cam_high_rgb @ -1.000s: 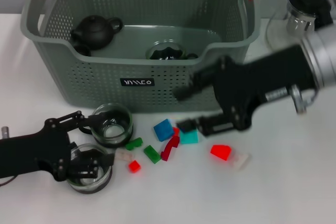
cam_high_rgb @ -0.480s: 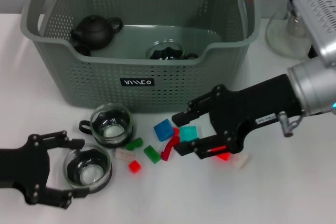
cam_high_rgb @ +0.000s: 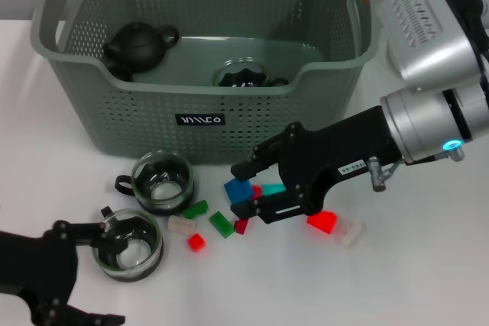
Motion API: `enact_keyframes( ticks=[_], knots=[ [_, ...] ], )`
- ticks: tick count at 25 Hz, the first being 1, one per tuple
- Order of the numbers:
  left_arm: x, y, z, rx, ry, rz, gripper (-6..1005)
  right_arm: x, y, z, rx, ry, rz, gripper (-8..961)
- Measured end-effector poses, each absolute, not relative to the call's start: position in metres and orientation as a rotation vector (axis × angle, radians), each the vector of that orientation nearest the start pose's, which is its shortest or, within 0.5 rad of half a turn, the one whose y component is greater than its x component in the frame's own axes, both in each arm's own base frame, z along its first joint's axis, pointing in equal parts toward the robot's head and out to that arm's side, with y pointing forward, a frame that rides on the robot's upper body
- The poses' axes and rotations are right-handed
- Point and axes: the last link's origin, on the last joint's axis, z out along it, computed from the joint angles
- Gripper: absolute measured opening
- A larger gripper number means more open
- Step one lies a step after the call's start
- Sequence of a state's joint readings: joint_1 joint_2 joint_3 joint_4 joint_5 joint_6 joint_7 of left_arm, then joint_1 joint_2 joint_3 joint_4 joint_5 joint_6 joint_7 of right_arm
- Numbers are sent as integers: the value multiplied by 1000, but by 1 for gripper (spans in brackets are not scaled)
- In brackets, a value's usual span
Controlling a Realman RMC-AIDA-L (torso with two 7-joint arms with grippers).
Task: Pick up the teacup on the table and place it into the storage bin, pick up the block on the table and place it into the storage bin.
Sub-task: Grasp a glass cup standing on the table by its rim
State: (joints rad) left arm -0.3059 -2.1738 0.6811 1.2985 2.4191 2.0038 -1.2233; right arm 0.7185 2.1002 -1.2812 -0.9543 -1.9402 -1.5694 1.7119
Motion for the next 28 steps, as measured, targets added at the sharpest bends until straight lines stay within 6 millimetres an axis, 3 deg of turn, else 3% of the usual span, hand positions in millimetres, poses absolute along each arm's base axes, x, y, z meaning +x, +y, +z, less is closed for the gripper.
enact_keyframes(
  ticks=[10,17,28],
  knots=[
    [-276,261,41,-3032,-127,17,947,122,344,-52,-3237,190,328,551],
    [-274,264,31,-3056,-74,90,947,123,342,-54,-3244,214,317,552],
    [-275,270,16,-3066,-166,246,948,124,337,-63,-3274,175,263,552]
  ],
)
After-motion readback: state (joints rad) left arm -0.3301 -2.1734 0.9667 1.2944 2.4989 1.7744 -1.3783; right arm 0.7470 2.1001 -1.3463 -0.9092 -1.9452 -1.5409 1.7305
